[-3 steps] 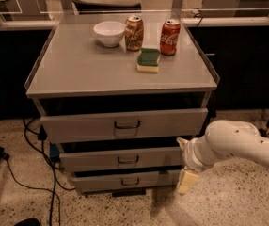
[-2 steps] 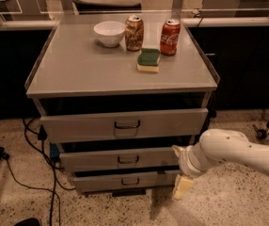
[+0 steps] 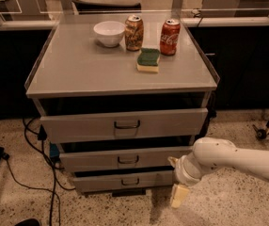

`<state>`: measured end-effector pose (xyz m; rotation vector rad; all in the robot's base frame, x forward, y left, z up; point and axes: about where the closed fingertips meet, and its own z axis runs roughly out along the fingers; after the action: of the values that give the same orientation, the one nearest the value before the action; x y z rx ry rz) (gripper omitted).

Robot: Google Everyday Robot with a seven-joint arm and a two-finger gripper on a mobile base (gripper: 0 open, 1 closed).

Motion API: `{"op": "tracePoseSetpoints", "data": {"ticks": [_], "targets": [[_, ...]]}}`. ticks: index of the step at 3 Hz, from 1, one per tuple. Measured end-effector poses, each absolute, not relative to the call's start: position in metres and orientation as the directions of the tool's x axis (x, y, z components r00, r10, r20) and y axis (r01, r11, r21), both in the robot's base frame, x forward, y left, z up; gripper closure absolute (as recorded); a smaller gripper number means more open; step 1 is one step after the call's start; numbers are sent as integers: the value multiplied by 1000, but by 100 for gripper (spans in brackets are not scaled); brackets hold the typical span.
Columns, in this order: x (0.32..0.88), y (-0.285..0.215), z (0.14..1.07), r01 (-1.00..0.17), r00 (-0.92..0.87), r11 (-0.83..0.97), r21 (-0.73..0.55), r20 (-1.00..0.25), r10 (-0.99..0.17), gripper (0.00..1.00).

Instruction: Open middle drawer

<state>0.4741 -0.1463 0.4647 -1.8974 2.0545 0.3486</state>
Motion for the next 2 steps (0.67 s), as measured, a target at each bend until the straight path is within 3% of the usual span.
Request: {"op": "tracePoseSetpoints", "data": {"ticks": [2], "targets": [[484,-140,463,-979,27,62,-193,-426,-905,0]]}}
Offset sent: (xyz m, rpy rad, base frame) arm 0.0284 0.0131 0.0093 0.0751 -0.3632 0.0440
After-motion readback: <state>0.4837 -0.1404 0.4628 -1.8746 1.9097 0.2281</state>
